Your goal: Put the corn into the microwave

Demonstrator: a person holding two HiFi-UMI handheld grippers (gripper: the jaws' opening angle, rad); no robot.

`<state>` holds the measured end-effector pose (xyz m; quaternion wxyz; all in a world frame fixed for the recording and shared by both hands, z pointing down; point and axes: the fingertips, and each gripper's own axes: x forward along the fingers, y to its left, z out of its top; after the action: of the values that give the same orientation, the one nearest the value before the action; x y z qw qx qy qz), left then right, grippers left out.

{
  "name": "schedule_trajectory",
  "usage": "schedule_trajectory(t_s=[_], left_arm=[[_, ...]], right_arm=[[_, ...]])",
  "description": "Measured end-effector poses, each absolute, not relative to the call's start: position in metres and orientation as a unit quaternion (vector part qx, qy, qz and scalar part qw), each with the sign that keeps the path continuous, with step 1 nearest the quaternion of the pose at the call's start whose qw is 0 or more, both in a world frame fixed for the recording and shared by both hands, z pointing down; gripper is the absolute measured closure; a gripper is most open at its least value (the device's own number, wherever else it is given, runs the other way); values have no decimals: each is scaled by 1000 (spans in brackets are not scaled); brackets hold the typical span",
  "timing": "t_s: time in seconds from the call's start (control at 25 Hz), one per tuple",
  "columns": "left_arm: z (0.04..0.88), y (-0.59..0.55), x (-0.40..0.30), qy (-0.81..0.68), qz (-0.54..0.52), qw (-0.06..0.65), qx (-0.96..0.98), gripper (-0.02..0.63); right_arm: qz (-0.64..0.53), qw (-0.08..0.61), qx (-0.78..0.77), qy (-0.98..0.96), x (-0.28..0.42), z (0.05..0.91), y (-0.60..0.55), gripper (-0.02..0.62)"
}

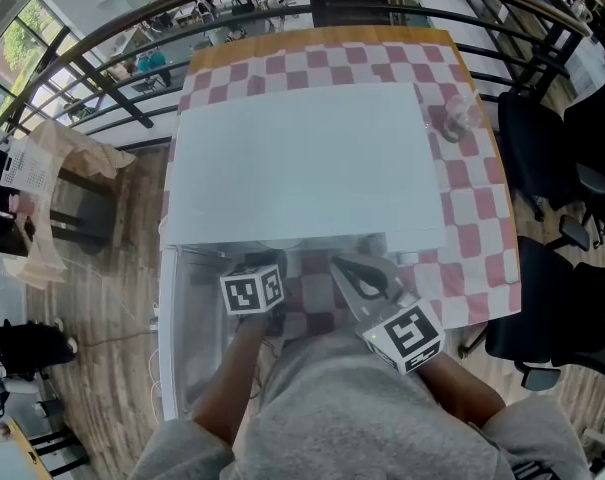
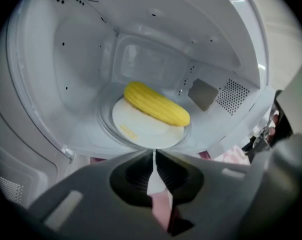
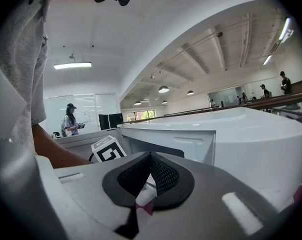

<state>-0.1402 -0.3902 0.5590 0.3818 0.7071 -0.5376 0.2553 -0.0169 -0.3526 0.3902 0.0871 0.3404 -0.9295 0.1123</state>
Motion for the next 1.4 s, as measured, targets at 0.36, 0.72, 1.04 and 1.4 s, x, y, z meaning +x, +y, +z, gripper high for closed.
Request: schedule_trajectory(t_s=[0.36,0.72,1.04,1.4], left_arm=[[546,-399,-140,-549,237,374,709,581],[546,-415,-137,-548,231,377,711,581],[533,-415,-138,-554,211,362,719,581],[476,-384,-136,-573,170,256,760,594]], right_arm=[[114,86,338,-930,-17,391,-354,597],[117,89,338,-929,-15,391,-351,597],[119,86,340,-929,-11,394,-344,597],[117,83,394,-908,28,387,-338,597]])
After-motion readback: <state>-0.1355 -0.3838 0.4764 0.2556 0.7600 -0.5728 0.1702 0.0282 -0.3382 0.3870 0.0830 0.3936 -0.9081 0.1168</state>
